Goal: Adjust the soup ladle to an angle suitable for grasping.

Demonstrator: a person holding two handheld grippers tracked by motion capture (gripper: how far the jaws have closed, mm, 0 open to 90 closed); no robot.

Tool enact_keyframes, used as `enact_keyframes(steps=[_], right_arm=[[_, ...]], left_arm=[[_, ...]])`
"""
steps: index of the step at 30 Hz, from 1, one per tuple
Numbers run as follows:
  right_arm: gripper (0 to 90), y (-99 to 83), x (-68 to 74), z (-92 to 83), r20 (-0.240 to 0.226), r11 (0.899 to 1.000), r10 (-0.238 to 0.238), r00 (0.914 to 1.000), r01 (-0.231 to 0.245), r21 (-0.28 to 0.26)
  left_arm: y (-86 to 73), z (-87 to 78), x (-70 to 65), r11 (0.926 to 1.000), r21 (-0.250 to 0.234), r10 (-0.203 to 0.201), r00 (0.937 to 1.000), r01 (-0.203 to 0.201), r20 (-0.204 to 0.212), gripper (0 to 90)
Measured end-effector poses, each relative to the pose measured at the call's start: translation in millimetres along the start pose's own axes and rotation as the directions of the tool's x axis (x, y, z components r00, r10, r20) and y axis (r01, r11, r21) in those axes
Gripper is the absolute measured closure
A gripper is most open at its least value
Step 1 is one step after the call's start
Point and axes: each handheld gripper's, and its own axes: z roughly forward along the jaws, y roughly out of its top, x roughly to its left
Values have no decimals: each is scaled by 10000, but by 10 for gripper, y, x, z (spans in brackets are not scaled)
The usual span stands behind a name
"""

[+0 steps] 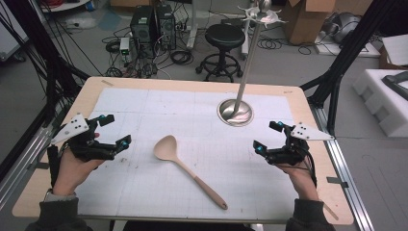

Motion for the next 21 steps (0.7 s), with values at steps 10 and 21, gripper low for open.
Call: enact_keyframes(steps=[10,21], right_arm=[[45,7,26,17,67,9999,-149,9999,148,26],[519,34,110,14,-503,9991,-415,9979,416,-4]], left_arm=[[1,4,-6,10000,19,-11,10000,11,43,18],[-5,16,-10,9999,108,-7,10000,6,86,18]])
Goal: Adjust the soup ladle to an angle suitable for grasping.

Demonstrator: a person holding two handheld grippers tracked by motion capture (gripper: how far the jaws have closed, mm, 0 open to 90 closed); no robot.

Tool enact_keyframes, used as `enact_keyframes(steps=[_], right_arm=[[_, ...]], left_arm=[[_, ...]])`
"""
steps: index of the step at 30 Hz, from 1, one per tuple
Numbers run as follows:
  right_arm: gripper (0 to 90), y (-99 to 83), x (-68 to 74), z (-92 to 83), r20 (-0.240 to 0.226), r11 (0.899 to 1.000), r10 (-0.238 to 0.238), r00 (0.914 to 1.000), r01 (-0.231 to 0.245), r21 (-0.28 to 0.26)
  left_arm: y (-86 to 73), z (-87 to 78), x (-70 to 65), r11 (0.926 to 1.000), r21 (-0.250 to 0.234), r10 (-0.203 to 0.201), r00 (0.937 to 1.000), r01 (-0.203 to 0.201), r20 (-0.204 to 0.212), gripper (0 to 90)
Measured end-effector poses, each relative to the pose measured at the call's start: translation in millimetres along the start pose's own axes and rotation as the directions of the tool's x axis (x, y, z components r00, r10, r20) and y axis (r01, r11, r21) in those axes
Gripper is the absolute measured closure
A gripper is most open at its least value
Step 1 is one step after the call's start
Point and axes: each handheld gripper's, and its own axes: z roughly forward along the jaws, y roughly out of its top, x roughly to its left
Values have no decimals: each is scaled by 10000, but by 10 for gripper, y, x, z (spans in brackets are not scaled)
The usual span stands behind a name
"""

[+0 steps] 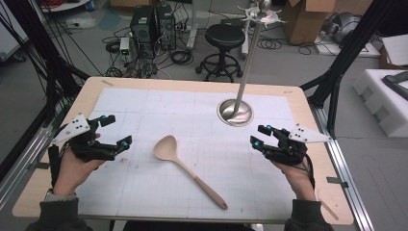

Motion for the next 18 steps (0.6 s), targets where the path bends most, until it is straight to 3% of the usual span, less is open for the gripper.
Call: enact_keyframes(steps=[8,18], right_arm=[[864,-10,63,47,-278,9999,-128,9995,129,53],[892,-21,138,154,-539,9996,119,9985,-105,264]], left_arm=[[-1,-1,1,10000,9,-12,10000,12,3,18],[1,-3,-1,10000,3,-10,10000,10,13,18]])
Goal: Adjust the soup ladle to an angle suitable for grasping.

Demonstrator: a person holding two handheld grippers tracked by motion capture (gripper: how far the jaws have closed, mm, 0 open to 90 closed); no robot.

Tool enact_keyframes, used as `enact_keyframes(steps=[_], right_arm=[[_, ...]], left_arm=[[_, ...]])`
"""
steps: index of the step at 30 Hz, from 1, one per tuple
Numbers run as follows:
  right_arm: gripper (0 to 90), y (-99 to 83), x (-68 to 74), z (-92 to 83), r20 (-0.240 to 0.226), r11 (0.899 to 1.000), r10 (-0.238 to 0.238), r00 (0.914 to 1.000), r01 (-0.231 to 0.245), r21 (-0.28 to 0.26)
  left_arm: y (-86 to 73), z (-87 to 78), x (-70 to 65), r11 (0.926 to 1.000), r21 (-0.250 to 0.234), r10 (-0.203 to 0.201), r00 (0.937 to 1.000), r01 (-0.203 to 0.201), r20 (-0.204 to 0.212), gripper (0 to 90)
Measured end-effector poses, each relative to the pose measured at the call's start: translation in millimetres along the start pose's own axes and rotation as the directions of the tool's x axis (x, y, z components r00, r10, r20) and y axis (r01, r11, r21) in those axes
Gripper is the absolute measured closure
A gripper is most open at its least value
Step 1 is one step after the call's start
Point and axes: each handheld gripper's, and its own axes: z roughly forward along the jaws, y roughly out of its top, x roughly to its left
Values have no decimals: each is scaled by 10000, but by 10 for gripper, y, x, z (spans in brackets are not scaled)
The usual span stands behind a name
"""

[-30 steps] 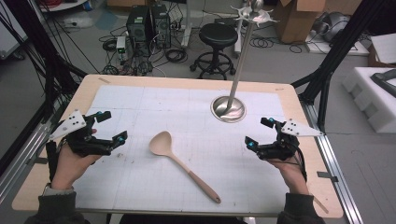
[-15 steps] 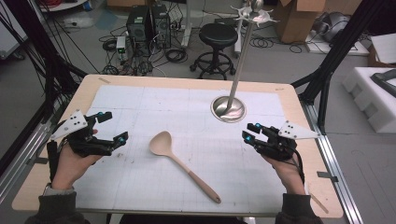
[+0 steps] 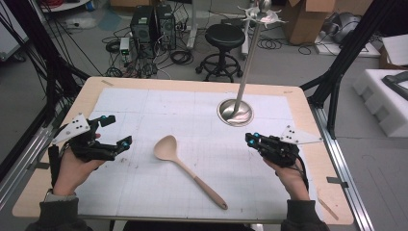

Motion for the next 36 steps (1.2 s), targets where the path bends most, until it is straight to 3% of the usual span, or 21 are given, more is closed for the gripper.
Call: enact_keyframes(steps=[2,5,10,15,21,26,27,33,36], right_arm=[[892,-1,7,20,-43,10000,8,10000,-7,47],[892,-20,63,126,-226,9987,401,9989,-393,322],[892,-56,134,243,-124,9965,582,9982,-574,614],[892,-79,203,363,-127,9946,670,9977,-657,809],[892,-99,264,480,-458,9913,713,9964,-657,1137],[893,-102,327,571,-748,9894,532,9958,-425,1387],[892,-103,368,643,-1022,9879,428,9938,-269,1524],[892,-125,498,854,-1489,9794,258,9885,49,2019],[892,-146,579,1030,-1917,9715,167,9813,294,2352]], left_arm=[[1,-3,0,10000,-17,-12,10000,12,-9,18],[4,-9,1,10000,-41,-15,10000,15,-1,18],[4,-16,0,10000,-44,-34,10000,34,-5,18],[7,-27,-2,10000,-46,-25,10000,25,-1,18],[4,-36,-11,10000,-16,-28,10000,28,10,18],[2,-40,-18,10000,13,-16,10000,16,32,18],[-2,-40,-17,10000,48,-4,10000,4,20,18],[-11,-36,-19,10000,51,-56,10000,56,18,18],[-9,-45,-14,10000,51,-47,10000,46,12,18]])
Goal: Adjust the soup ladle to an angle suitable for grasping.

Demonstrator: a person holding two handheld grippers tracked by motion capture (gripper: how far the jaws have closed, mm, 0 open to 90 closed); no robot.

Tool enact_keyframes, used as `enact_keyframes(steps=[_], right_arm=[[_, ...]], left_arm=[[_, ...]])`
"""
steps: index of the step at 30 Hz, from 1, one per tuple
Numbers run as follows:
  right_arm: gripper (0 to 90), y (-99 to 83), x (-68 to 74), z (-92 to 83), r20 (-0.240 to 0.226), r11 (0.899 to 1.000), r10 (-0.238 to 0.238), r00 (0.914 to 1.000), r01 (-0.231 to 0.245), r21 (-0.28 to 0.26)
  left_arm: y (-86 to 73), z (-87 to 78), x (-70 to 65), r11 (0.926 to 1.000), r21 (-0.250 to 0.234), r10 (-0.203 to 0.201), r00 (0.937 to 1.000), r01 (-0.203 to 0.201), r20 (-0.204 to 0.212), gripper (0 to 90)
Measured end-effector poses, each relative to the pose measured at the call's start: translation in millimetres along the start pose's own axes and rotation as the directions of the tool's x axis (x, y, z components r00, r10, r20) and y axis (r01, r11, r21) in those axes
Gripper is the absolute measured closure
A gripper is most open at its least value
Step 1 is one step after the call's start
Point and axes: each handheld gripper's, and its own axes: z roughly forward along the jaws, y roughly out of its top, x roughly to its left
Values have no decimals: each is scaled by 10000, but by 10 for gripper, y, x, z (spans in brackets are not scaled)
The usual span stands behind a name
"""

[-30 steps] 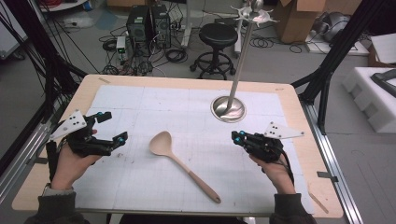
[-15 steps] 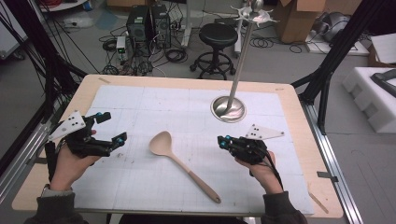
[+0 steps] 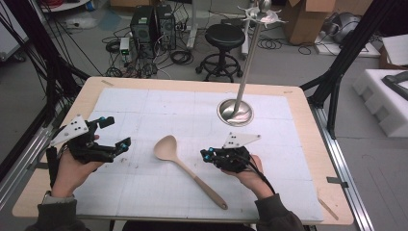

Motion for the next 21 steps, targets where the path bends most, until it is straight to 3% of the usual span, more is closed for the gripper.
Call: enact_keyframes(steps=[9,21], right_arm=[[893,32,-50,277,-452,9988,329,9984,-313,364],[893,78,17,721,-1030,9878,62,9947,100,1552]], left_arm=[[1,-9,4,10000,-43,-30,10000,30,-1,18],[-2,-26,16,9999,-95,-80,10000,79,-11,18]])
